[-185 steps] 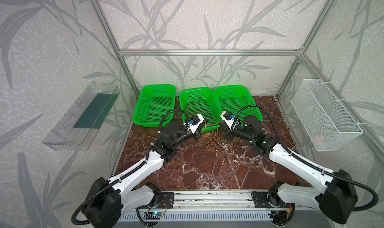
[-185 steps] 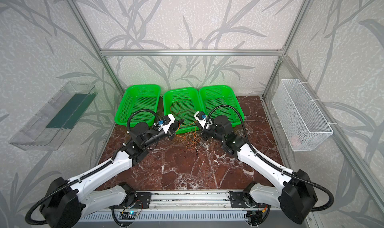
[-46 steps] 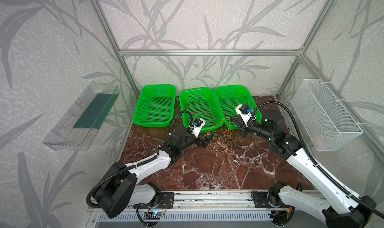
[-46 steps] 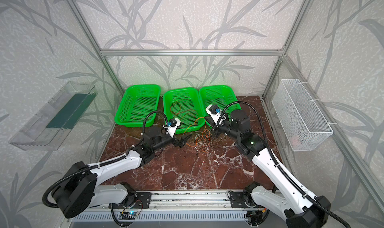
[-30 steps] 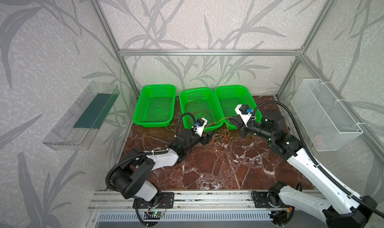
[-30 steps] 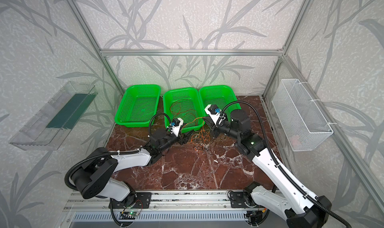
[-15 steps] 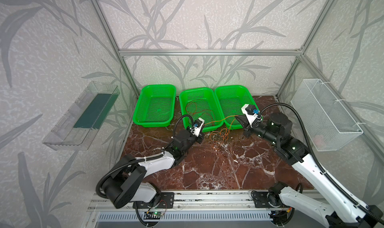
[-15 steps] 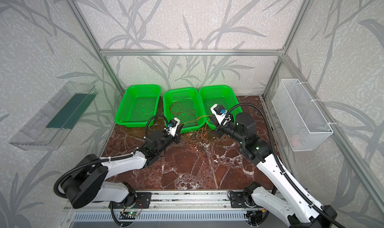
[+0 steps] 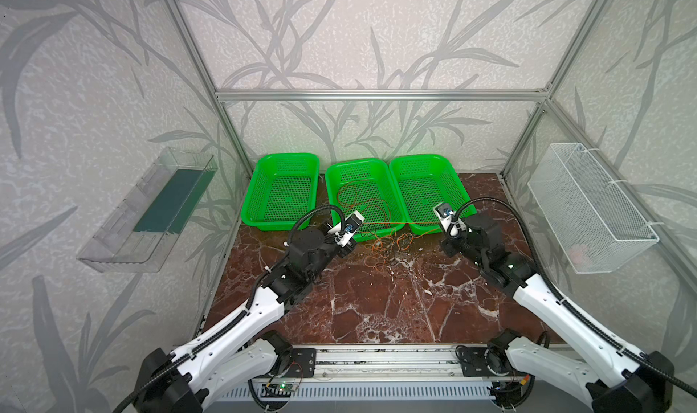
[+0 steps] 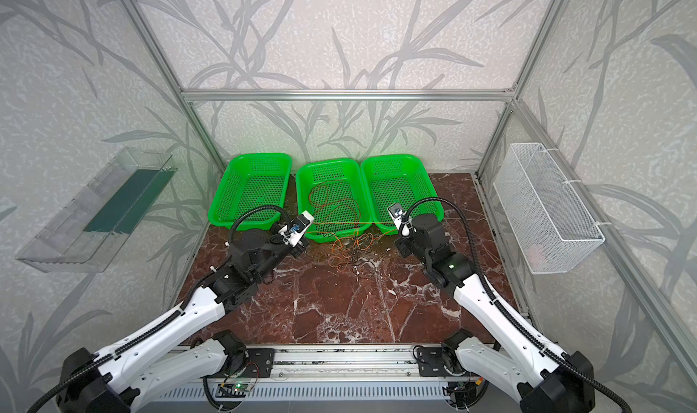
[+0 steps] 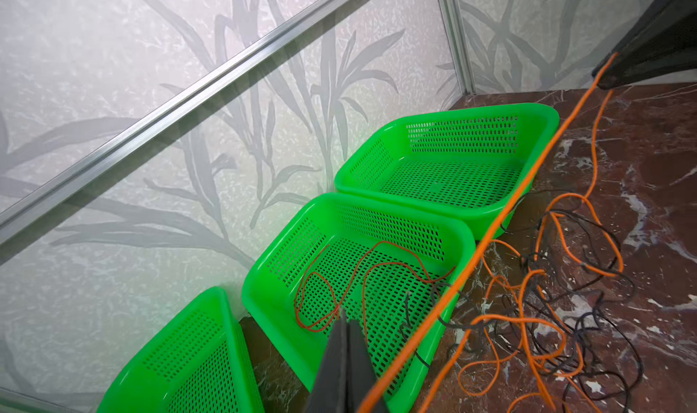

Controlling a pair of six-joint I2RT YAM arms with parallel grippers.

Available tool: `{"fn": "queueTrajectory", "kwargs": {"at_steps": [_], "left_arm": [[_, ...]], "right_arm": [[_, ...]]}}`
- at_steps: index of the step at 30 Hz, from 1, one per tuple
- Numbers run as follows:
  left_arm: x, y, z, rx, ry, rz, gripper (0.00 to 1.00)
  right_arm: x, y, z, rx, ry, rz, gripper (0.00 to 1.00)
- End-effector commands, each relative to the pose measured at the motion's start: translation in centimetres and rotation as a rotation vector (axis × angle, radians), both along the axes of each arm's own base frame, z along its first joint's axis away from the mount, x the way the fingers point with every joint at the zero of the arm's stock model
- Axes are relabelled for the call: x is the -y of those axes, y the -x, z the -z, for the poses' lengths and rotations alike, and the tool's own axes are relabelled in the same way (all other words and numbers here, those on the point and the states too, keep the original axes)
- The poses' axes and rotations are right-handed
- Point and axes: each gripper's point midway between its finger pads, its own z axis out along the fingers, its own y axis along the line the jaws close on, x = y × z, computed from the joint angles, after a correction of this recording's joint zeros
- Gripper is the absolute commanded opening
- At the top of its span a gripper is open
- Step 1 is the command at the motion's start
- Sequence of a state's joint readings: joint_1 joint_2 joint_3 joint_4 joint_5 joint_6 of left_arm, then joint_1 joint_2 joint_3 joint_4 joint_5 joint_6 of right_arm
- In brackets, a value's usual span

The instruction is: Untangle the cables

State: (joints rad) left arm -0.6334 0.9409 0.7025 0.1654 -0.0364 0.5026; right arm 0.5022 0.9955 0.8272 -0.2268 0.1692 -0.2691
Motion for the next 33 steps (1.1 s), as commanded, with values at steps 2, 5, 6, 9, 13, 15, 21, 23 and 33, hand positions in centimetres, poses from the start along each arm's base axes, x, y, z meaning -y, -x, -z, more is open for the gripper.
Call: {"fn": "queueTrajectory", "kwargs": {"at_steps": [2, 5, 6, 9, 13, 15, 21, 23, 33], "left_arm": [[-0.9, 0.9, -1.7, 0.005, -0.090, 0.019, 0.00], [-1.5, 1.2, -2.3, 0.012, -0.105, 0.005, 0.00], [-1.8, 1.3, -2.2, 0.008, -0.112, -0.002, 0.00], [-2.6, 1.5, -1.5, -0.021, -0.132, -0.024, 0.00], [-3.5, 2.0, -0.6, -0.036, -0.180, -0.036, 0.00], [-4.1, 2.1, -0.3, -0.040, -0.212, -0.049, 0.00], [-6.2, 2.4, 0.1, -0.039, -0.289, -0.102, 0.00], [-6.7, 2.5, 0.0, -0.036, -0.297, -0.111, 0.00], [-5.9, 3.0, 0.9, -0.080, -0.290, -0.048, 0.00]], "right_arm": [[3.0, -1.1, 0.5, 0.017, 0.101, 0.138, 0.00], [4.0, -1.3, 0.4, 0.033, 0.142, 0.185, 0.00], [4.3, -1.3, 0.1, 0.046, 0.151, 0.191, 0.00], [4.8, -1.4, -0.7, 0.078, 0.171, 0.206, 0.00], [6.0, -1.6, -1.7, 0.102, 0.201, 0.234, 0.00], [6.3, -1.6, -2.0, 0.104, 0.209, 0.237, 0.00], [8.0, -1.9, -2.6, 0.113, 0.259, 0.278, 0.00], [8.5, -1.9, -2.9, 0.119, 0.273, 0.293, 0.00], [7.6, -1.8, -3.6, 0.140, 0.249, 0.225, 0.00]]}}
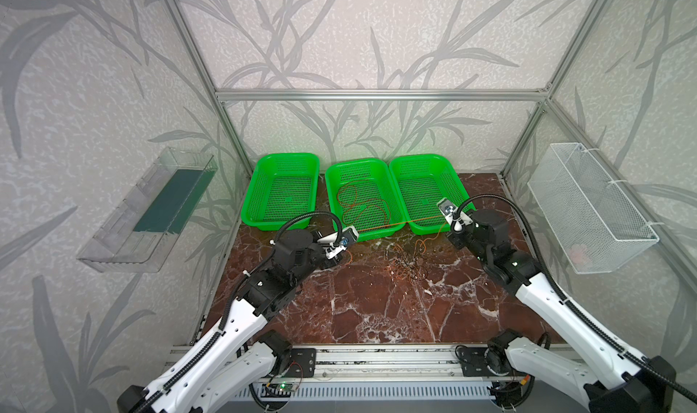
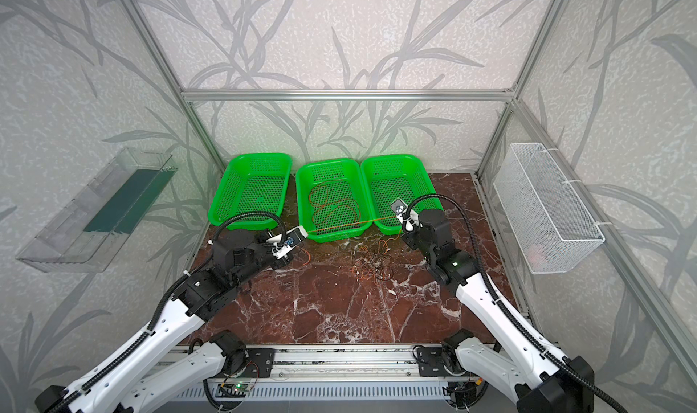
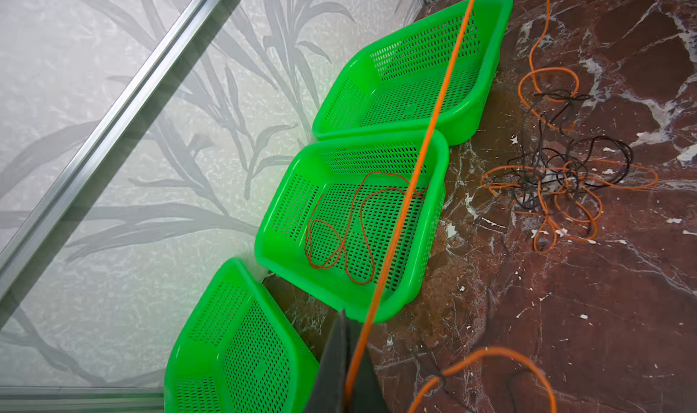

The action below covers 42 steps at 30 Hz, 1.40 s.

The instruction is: Untangle the cables

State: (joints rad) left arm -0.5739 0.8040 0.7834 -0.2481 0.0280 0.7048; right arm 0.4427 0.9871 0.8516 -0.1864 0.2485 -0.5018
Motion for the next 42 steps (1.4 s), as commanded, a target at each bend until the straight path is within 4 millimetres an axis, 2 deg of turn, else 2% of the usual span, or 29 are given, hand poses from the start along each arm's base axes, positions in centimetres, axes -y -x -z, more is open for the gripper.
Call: {"fn": "queueTrajectory", "kwargs": {"at_steps": [1, 4, 6, 12, 16, 22, 28, 30, 33, 34, 37, 40, 42], "left_arm": [[-2.4, -0.3, -0.6, -0.001, -0.024, -0.097, 0.00], [-2.5, -0.5, -0.4, -0.001, -0.036, -0.101, 0.00], [-2.8, -0.6, -0.3, 0.006, -0.061, -0.113, 0.00], [-3.9, -1.1, 0.0, 0.021, -0.115, -0.161, 0.00], [-4.0, -1.1, -0.3, 0.022, -0.104, -0.161, 0.00], [-3.6, -1.1, -0.7, 0.017, -0.088, -0.142, 0.00], [-3.2, -1.3, -1.7, 0.026, -0.088, -0.122, 0.00], [-2.7, -1.0, -2.6, 0.026, -0.067, -0.091, 0.00], [-1.5, -0.7, -3.8, 0.010, -0.009, -0.038, 0.00], [-0.9, -0.5, -4.1, 0.005, 0.011, -0.011, 0.00], [0.4, -0.3, -4.8, 0.008, 0.059, 0.049, 0.00], [1.4, -0.2, -5.6, 0.018, 0.083, 0.101, 0.00], [2.1, 0.0, -6.1, 0.034, 0.095, 0.138, 0.00]], "right_arm": [[4.4, -0.2, -0.7, 0.012, 0.031, 0.183, 0.00], [4.5, -0.2, 0.8, -0.022, 0.047, 0.196, 0.00], [5.3, -0.3, 1.1, -0.019, 0.077, 0.233, 0.00], [8.1, -0.7, -0.1, 0.016, 0.112, 0.328, 0.00], [9.1, -0.9, -0.4, 0.014, 0.115, 0.347, 0.00], [8.2, -0.9, 1.1, -0.020, 0.102, 0.283, 0.02], [7.4, -0.8, 1.5, -0.029, 0.094, 0.233, 0.04], [6.2, -0.6, 2.5, -0.078, 0.068, 0.169, 0.07], [1.3, 0.9, 3.8, -0.158, -0.059, -0.095, 0.18], [-0.7, 1.7, 3.7, -0.165, -0.130, -0.192, 0.26], [-3.8, 3.2, 2.3, -0.131, -0.280, -0.355, 0.41], [-5.9, 4.5, 0.5, -0.081, -0.352, -0.489, 0.48], [-6.3, 4.6, -0.6, -0.044, -0.373, -0.515, 0.50]]}}
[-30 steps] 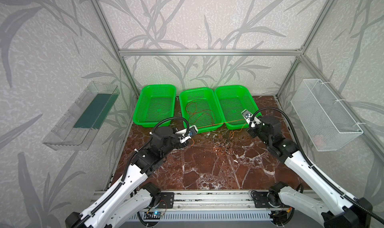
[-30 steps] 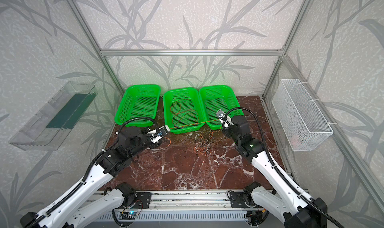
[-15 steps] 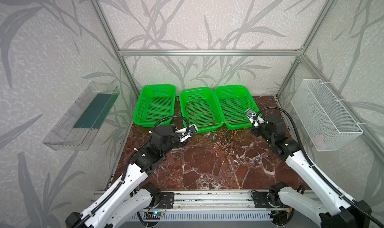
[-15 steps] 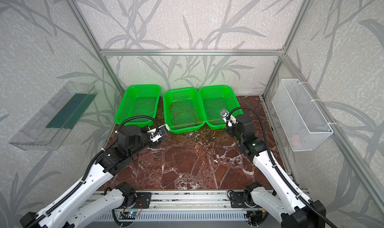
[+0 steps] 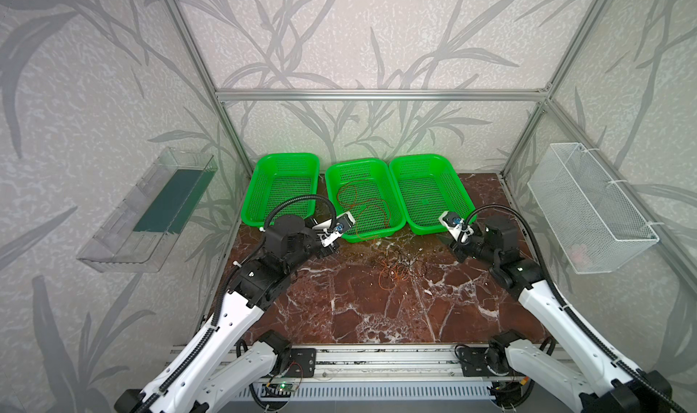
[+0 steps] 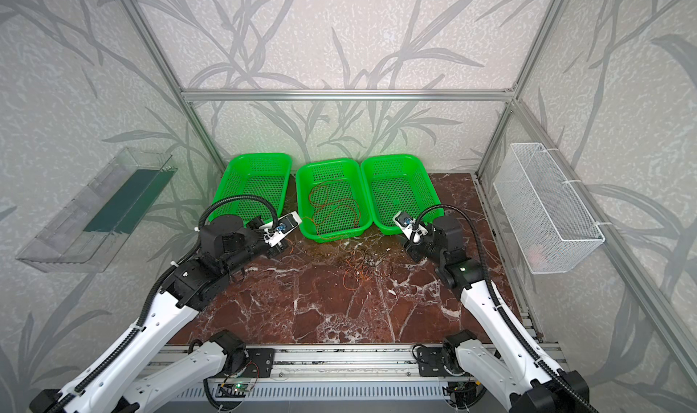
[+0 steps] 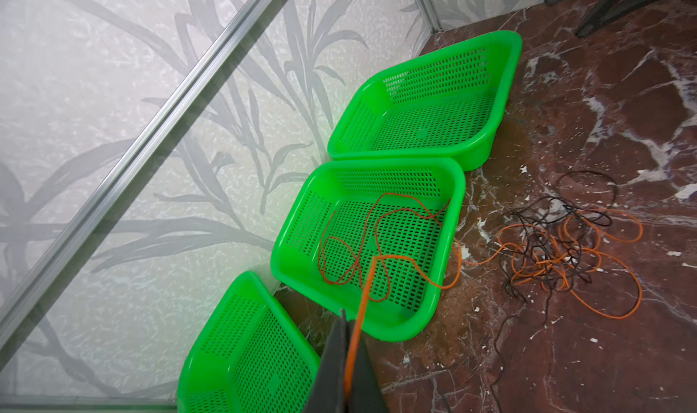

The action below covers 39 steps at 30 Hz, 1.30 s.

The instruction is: Untangle the cables

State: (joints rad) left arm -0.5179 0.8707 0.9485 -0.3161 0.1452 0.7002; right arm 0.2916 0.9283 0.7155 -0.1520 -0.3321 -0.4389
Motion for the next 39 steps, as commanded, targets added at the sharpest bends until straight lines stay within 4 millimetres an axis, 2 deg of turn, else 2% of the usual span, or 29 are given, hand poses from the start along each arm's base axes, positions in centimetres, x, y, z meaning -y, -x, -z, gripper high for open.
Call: {"fn": "queueTrajectory", "kwargs": {"at_steps": [1, 3, 6, 9, 13, 15, 17, 20, 26, 31, 33, 35, 36, 38, 39], "left_arm": [[1.8, 0.7, -2.2, 0.044, 0.053, 0.100, 0.00], [2.3, 0.8, -2.8, 0.067, 0.061, 0.129, 0.00], [2.8, 0.7, -3.6, 0.084, 0.065, 0.142, 0.00], [3.3, 0.9, -4.2, 0.081, 0.076, 0.158, 0.00], [4.3, 1.2, -4.3, 0.082, 0.082, 0.183, 0.00], [4.7, 1.3, -4.4, 0.083, 0.082, 0.190, 0.00], [5.1, 1.4, -4.5, 0.084, 0.085, 0.197, 0.00], [5.4, 1.5, -5.0, 0.091, 0.088, 0.205, 0.00], [5.9, 1.7, -5.8, 0.108, 0.099, 0.214, 0.00], [6.0, 1.9, -6.6, 0.120, 0.112, 0.215, 0.00], [6.0, 2.0, -6.9, 0.126, 0.116, 0.215, 0.00], [5.8, 1.9, -7.1, 0.135, 0.112, 0.205, 0.00], [5.7, 1.8, -7.2, 0.139, 0.109, 0.199, 0.00], [5.4, 1.7, -7.6, 0.148, 0.109, 0.185, 0.00], [5.4, 1.7, -7.7, 0.153, 0.109, 0.182, 0.00]], "right_arm": [[-2.6, 1.1, -4.6, 0.109, -0.154, -0.142, 0.51], [-3.0, 1.1, -5.1, 0.103, -0.175, -0.156, 0.51], [-5.3, 2.3, -5.6, 0.069, -0.200, -0.270, 0.51], [-9.2, 4.6, -5.2, 0.072, -0.186, -0.400, 0.50], [-15.0, 7.6, -3.3, 0.113, -0.161, -0.541, 0.51], [-17.2, 7.5, -2.2, 0.109, -0.154, -0.544, 0.50], [-19.3, 7.3, -0.1, 0.093, -0.110, -0.555, 0.52], [-21.2, 5.8, 2.4, 0.068, -0.068, -0.517, 0.54], [-23.9, 5.1, 4.8, 0.020, -0.104, -0.549, 0.56], [-24.6, 2.6, 7.0, 0.039, -0.062, -0.424, 0.51], [-24.8, 2.6, 7.8, 0.037, -0.042, -0.411, 0.38], [-24.4, 2.8, 8.5, 0.041, 0.000, -0.407, 0.16], [-24.1, 2.8, 8.7, 0.041, 0.018, -0.398, 0.10], [-22.4, 2.2, 9.1, 0.041, 0.061, -0.320, 0.00], [-21.7, 2.1, 9.2, 0.040, 0.081, -0.291, 0.00]]}}
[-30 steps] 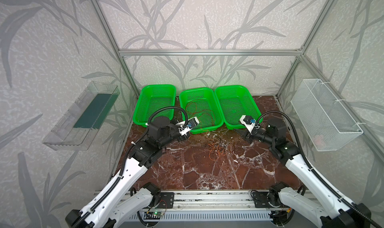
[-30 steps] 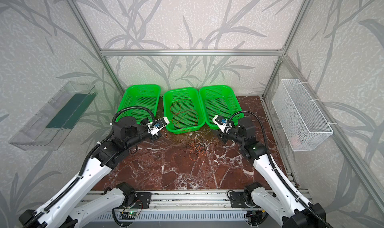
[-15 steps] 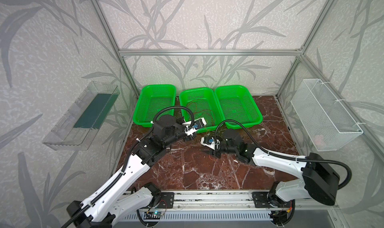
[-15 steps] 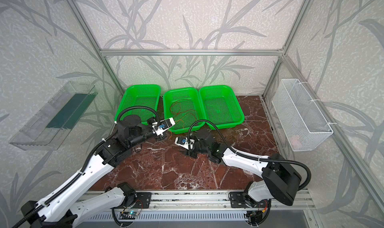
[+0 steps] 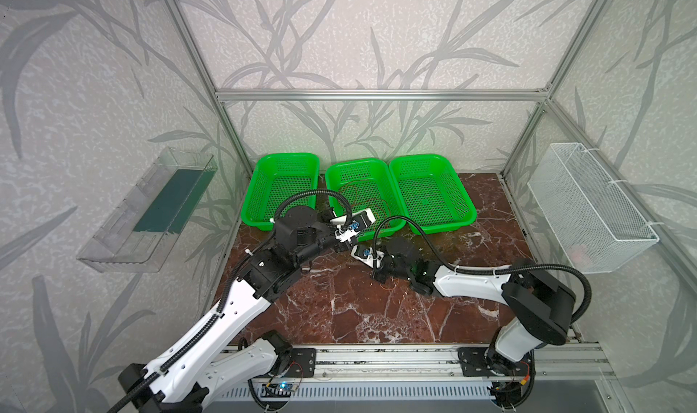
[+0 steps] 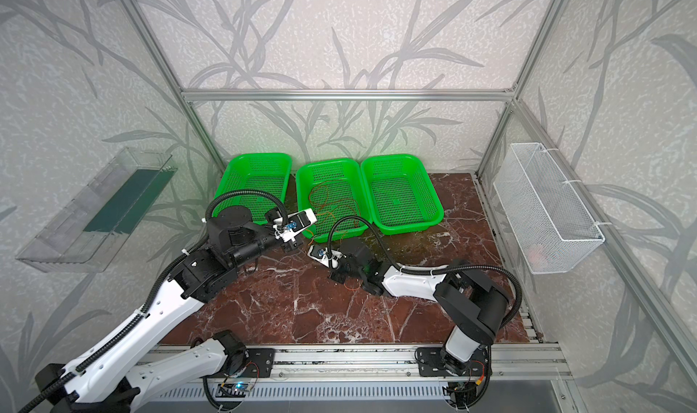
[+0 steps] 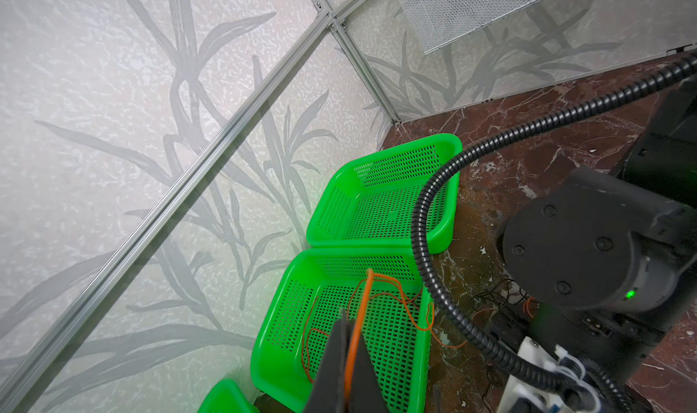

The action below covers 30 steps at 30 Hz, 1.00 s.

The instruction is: Untangle the cables

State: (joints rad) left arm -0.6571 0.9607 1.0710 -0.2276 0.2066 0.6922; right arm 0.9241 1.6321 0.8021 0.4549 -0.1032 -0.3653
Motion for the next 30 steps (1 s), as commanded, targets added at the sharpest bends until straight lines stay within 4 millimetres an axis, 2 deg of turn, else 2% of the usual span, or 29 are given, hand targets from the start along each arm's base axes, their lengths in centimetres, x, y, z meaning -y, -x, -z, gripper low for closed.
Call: {"fn": "queueTrajectory", "kwargs": {"at_steps": [1, 3, 5, 7, 8, 10, 12, 16, 20, 21, 22, 25, 26, 30], "left_arm": [[-0.5, 0.2, -2.8, 0.066, 0.031, -0.018, 0.00], [-0.5, 0.2, -2.9, 0.066, 0.033, -0.018, 0.00], [-0.4, 0.3, -3.0, 0.060, 0.036, -0.008, 0.00], [-0.1, 0.3, -3.0, 0.059, 0.042, 0.003, 0.00], [0.0, 0.3, -3.1, 0.058, 0.046, 0.008, 0.00], [0.2, 0.4, -3.1, 0.055, 0.054, 0.018, 0.00], [0.3, 0.5, -3.3, 0.054, 0.059, 0.025, 0.00], [0.3, 0.8, -3.3, 0.046, 0.067, 0.038, 0.00], [0.5, 1.1, -3.3, 0.041, 0.078, 0.052, 0.00], [0.6, 1.1, -3.3, 0.039, 0.080, 0.055, 0.00], [0.5, 1.1, -3.3, 0.037, 0.079, 0.054, 0.00], [0.0, 0.6, -3.6, 0.043, 0.081, 0.011, 0.00], [-0.3, 0.3, -3.6, 0.047, 0.079, -0.013, 0.00], [-1.6, -0.4, -4.2, 0.089, 0.070, -0.086, 0.00]], "right_arm": [[2.5, -1.1, -0.9, 0.058, 0.047, 0.125, 0.00], [3.2, 0.1, -1.3, 0.061, 0.046, 0.090, 0.01], [3.1, 2.7, -1.7, 0.049, 0.004, -0.031, 0.09], [3.3, 4.1, -2.1, 0.030, -0.032, -0.076, 0.15], [3.6, 4.4, -2.2, 0.026, -0.038, -0.078, 0.22], [4.0, 3.7, -2.4, 0.038, -0.042, -0.027, 0.38], [4.1, 2.8, -2.7, 0.061, -0.042, 0.014, 0.47], [3.2, 0.1, -3.2, 0.089, -0.014, 0.099, 0.51], [1.5, -1.5, -2.1, 0.085, 0.039, 0.099, 0.52], [1.2, -1.8, -1.6, 0.078, 0.049, 0.095, 0.51], [0.8, -2.0, -1.3, 0.070, 0.057, 0.091, 0.45], [0.6, -1.6, -0.8, 0.057, 0.068, 0.059, 0.07], [1.1, -1.2, -0.5, 0.062, 0.078, 0.053, 0.00], [4.2, -0.1, 1.7, -0.016, 0.170, 0.037, 0.00]]}}
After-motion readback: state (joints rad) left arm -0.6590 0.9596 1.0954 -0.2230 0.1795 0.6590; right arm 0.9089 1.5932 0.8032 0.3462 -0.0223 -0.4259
